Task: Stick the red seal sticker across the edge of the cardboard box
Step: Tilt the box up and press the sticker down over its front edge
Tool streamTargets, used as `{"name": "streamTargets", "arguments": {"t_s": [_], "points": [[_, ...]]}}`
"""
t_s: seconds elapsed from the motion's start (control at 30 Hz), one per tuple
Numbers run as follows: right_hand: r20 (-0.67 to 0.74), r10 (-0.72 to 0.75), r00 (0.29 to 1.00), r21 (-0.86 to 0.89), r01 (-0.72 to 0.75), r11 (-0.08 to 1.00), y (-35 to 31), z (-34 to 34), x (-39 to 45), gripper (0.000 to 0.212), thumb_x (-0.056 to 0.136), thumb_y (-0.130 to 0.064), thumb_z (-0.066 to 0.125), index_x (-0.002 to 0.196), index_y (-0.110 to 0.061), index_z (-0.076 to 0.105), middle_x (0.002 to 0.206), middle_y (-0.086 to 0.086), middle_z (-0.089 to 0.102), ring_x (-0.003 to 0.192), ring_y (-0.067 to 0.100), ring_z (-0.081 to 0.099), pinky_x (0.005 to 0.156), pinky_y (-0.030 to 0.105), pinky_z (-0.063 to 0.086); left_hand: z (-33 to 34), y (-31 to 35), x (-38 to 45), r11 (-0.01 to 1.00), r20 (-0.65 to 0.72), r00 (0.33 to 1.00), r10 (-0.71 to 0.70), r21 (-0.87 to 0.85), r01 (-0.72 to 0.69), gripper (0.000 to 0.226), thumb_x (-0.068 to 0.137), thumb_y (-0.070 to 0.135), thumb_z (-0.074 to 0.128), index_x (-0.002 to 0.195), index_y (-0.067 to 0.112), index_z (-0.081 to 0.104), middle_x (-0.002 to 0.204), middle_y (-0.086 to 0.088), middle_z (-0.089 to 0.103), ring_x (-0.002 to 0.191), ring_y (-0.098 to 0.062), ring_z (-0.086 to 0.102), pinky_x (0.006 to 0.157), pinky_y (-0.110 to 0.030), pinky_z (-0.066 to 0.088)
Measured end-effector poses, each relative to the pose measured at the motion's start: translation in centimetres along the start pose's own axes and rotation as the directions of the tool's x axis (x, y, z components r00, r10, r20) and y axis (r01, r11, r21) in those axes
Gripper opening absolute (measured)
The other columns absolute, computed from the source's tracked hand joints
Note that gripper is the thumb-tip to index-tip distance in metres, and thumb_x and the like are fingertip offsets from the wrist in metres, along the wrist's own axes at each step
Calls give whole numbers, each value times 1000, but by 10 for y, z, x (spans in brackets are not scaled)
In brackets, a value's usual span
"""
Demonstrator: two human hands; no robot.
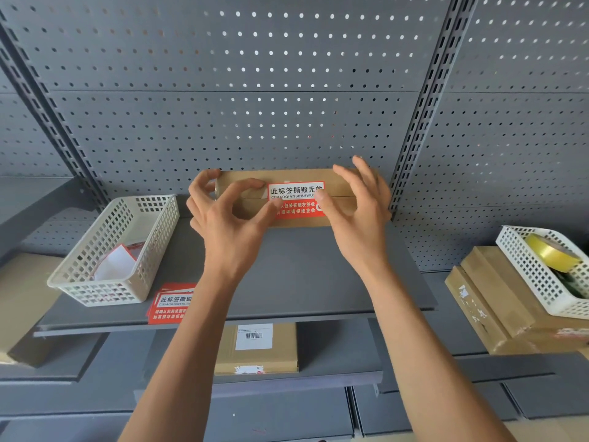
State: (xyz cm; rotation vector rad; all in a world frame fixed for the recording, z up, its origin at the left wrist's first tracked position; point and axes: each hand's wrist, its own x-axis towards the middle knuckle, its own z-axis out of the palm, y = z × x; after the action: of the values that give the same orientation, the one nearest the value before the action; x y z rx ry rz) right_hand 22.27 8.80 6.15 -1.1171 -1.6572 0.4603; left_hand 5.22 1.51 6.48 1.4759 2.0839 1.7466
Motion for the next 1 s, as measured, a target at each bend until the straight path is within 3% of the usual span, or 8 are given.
{"name": "streamTargets", "arguments": {"t_s": [0.13,0.3,0.7,0.8,0.87,1.0], "points": [[-105,-8,994,-33,5,999,-5,11,-2,47,83,-52,71,125,-33,62,152,-13,44,144,22,30,111,51,30,12,11,3,996,-87,993,-81,36,84,31,71,60,81,92,40,70,140,3,36,133,-21,34,107,-38,25],[-109,-26,994,-45,21,999,-1,12,0,40,88,-45,69,126,-31,63,153,-13,44,142,24,32,102,41,25,12,8,5,998,-90,994,-59,13,60,20,77,51,81,89,43,68,140,1,36,133,-23,34,106,-39,25],[-121,-20,992,-14,18,1000,4,12,1,37,90,-22,57,125,-31,63,151,-13,47,141,25,32,107,57,36,8,6,5,997,-84,994,-71,-11,71,8,86,39,76,90,43,70,140,1,37,132,-22,34,104,-39,24],[-159,-5,987,-41,-2,999,-4,13,0,33,90,-42,60,121,-31,64,146,-14,51,138,24,35,107,52,36,13,12,3,995,-116,989,-96,12,98,19,79,53,78,88,38,70,138,4,37,131,-19,34,104,-37,24],[-167,1,986,-89,-16,996,-12,17,-2,46,82,-57,66,120,-31,62,144,-14,50,137,22,35,101,42,32,17,17,3,992,-134,984,-118,33,124,33,72,64,79,87,36,69,138,5,36,130,-18,33,102,-36,23],[-171,-25,985,-165,-4,986,-14,21,-2,57,77,-60,71,124,-31,57,144,-13,48,138,24,34,90,37,25,21,16,3,991,-153,982,-110,55,120,36,68,61,81,88,34,68,139,3,36,130,-21,34,105,-42,27]]}}
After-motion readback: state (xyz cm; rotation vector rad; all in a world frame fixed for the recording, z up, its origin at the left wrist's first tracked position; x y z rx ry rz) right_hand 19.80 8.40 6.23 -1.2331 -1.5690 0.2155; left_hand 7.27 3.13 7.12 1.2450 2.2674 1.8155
